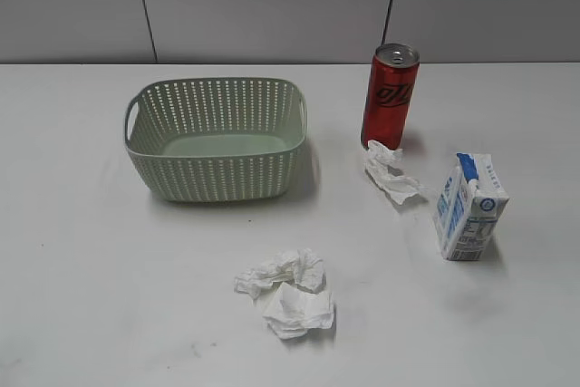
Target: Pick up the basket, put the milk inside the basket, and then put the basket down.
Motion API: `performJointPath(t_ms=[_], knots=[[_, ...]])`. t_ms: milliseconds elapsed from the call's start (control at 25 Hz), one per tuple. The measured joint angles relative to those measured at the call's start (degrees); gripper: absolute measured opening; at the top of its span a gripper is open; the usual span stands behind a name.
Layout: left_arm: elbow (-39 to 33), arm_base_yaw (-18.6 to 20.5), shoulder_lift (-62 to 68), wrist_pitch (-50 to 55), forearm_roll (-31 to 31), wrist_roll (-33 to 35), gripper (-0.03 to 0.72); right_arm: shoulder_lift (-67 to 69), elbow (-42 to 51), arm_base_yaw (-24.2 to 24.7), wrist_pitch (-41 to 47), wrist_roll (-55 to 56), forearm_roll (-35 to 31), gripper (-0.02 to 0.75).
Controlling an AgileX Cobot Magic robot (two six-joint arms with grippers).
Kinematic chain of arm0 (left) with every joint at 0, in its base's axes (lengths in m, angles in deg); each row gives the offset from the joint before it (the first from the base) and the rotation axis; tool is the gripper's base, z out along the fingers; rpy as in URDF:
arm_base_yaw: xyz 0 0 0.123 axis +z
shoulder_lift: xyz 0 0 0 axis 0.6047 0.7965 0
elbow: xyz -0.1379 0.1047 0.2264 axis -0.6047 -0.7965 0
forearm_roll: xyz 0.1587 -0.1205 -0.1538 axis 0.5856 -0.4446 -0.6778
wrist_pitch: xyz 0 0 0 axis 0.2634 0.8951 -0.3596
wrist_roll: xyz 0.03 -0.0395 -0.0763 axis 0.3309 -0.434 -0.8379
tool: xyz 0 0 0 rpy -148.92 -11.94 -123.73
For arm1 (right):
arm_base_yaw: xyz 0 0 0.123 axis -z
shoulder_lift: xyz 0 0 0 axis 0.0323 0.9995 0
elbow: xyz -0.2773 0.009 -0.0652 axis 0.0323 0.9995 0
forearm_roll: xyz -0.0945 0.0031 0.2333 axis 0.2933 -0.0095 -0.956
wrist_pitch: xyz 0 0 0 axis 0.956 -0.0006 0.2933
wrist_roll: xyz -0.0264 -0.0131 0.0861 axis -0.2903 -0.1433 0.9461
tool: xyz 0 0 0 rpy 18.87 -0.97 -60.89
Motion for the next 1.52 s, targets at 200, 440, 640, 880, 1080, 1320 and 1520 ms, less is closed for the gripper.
performJointPath(t_ms=[200, 440, 640, 880, 1080, 1320, 1520], knots=[[0.0, 0.0, 0.0, 0.0, 0.0, 0.0, 0.541, 0.0, 0.0, 0.0, 0.0, 0.0, 0.0, 0.571], [0.0, 0.0, 0.0, 0.0, 0.0, 0.0, 0.541, 0.0, 0.0, 0.0, 0.0, 0.0, 0.0, 0.571], [0.8, 0.0, 0.0, -1.2, -0.4, 0.0, 0.541, 0.0, 0.0, 0.0, 0.0, 0.0, 0.0, 0.571], [4.6, 0.0, 5.9, -8.9, -3.3, 0.0, 0.541, 0.0, 0.0, 0.0, 0.0, 0.0, 0.0, 0.571], [9.0, 0.0, 18.8, -12.5, -4.6, 0.1, 0.541, 0.0, 0.0, 0.0, 0.0, 0.0, 0.0, 0.571], [17.5, 0.0, 37.1, -13.1, -6.0, 0.2, 0.541, 0.0, 0.0, 0.0, 0.0, 0.0, 0.0, 0.571], [24.9, 0.0, 54.1, -13.2, -10.5, 2.7, 0.541, 0.0, 0.0, 0.0, 0.0, 0.0, 0.0, 0.571]])
